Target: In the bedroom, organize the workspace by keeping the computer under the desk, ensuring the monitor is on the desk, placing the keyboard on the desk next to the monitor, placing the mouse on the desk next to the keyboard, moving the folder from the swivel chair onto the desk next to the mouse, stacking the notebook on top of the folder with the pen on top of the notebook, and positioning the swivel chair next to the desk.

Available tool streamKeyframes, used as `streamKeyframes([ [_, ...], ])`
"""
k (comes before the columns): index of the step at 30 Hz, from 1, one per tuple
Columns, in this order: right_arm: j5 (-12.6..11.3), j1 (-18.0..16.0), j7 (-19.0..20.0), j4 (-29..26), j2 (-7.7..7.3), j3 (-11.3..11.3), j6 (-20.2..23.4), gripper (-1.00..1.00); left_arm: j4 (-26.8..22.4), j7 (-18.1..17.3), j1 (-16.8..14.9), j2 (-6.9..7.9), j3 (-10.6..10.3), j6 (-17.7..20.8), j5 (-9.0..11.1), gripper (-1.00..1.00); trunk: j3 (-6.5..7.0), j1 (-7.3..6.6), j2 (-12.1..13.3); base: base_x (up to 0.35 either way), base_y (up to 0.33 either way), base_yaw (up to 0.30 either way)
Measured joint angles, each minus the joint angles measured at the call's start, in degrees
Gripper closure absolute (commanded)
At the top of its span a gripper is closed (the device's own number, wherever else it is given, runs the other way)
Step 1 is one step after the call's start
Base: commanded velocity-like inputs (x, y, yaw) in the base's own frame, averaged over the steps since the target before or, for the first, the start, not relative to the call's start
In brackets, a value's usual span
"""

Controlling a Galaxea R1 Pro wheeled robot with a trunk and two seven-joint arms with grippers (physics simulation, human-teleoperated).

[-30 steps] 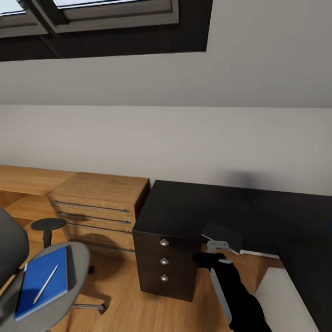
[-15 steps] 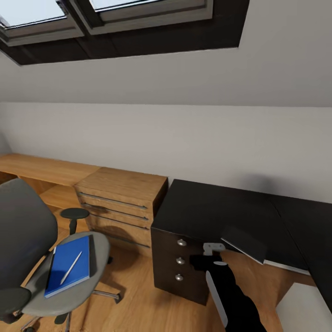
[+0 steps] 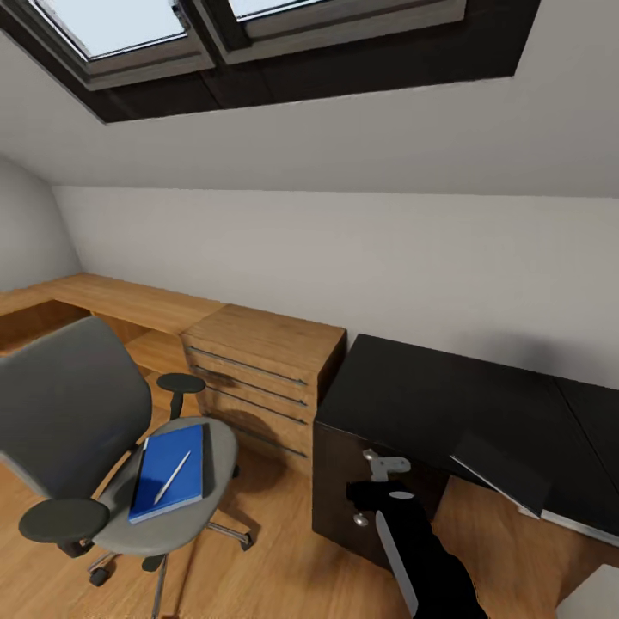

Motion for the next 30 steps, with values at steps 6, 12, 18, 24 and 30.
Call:
streamKeyframes([
  [6, 0.0, 0.0, 0.0, 0.1, 0.0, 0.2, 0.0, -1.0, 0.0, 0.0, 0.0, -0.03, 0.0, 0.0, 0.0, -1.0, -0.23, 0.0, 0.0, 0.0, 0.0, 0.265],
  [12, -0.1, 0.4, 0.1, 0.2, 0.0, 0.9, -0.1, -1.0, 0.0, 0.1, 0.0, -0.01, 0.1, 0.1, 0.1, -1.0, -0.46, 0.01, 0.0, -0.037, 0.041, 0.264],
  [18, -0.2, 1.2, 0.1, 0.2, 0.0, 2.4, -0.2, -1.0, 0.0, 0.2, 0.0, 0.14, 0.2, 0.0, 0.3, -1.0, -0.71, 0.01, 0.0, -0.122, 0.227, 0.208],
  [24, -0.2, 1.6, 0.2, 0.4, 0.0, 4.5, -0.2, -1.0, 0.0, 0.2, 0.0, 0.16, 0.2, 0.1, 0.3, -1.0, -0.8, 0.01, 0.0, -0.134, 0.286, 0.056],
  [30, -0.3, 2.8, 0.3, -0.3, 0.0, 6.3, -0.3, -1.0, -0.1, 0.3, 0.0, 0.18, 0.3, 0.1, 0.4, -1.0, -0.81, 0.0, 0.0, -0.107, 0.172, 0.006],
])
